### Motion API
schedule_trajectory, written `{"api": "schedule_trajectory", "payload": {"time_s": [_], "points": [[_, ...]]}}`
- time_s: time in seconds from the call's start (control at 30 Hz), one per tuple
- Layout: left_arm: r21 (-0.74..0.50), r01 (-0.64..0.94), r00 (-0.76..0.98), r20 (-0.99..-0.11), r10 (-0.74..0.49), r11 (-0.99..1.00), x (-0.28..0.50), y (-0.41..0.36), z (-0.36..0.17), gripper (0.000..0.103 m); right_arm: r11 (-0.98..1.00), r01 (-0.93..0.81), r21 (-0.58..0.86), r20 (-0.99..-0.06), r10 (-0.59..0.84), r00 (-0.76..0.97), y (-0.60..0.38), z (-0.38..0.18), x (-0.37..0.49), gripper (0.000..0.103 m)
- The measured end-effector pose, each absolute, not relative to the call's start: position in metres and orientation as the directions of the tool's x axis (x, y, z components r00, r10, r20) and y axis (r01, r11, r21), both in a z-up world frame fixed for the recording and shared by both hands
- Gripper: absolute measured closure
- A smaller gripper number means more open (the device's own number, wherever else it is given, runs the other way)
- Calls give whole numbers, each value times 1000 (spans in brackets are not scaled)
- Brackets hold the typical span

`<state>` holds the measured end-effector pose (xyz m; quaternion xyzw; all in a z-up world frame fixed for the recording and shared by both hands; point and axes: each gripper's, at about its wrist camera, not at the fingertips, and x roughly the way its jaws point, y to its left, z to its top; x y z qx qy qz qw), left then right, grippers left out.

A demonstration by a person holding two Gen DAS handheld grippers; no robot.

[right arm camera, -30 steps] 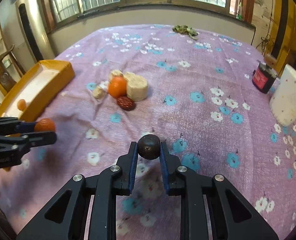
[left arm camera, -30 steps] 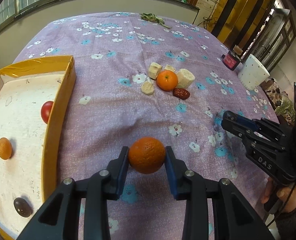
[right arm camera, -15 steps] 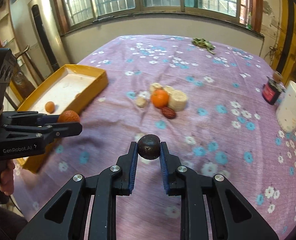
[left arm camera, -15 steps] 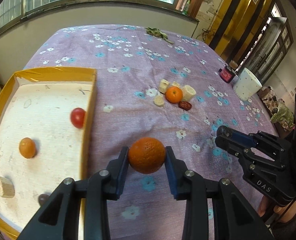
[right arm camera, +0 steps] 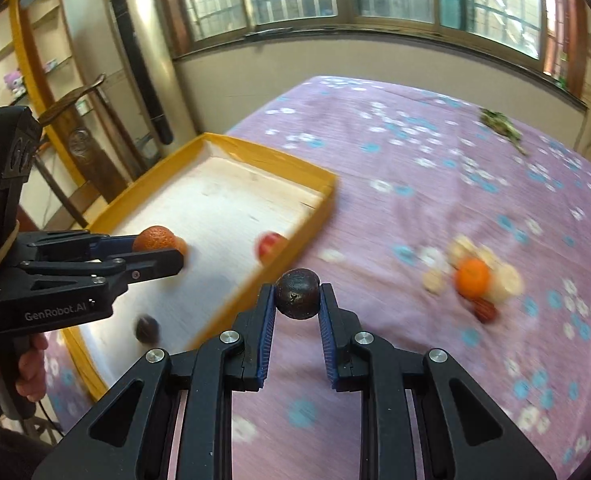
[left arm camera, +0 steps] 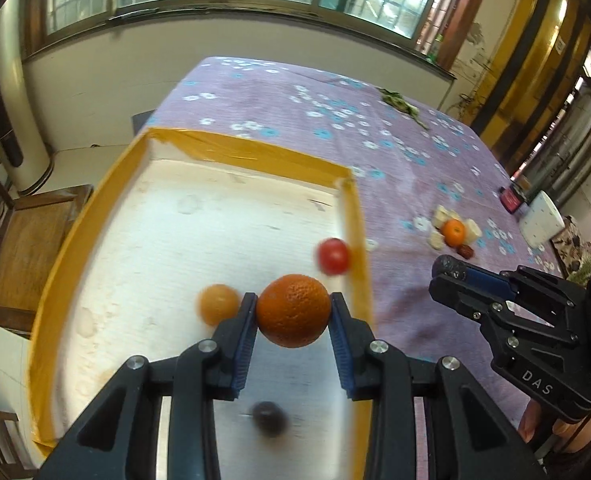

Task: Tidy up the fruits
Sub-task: 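Carry orange and plum over the yellow tray and open both tools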

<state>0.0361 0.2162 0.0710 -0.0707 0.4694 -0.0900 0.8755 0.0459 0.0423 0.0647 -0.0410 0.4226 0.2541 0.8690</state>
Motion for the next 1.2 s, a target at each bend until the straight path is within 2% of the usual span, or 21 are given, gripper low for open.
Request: {"api": "schedule_trajectory", "payload": {"time_s": [0.47,1.07,1.2], "points": [[-178,-51,508,-852,-128,983,78,291,41,65,818,-549,169,-815,430,390,136,27,95,83],[-166,-68,478,-871,-114,984,84,299,25,65,824,-548,143,-856,381,349,147,7,106,81],[-162,-75,475,-873,-108,984,80,299,26,61,825,-551,125,-855,371,362,145,11,101,78]]}}
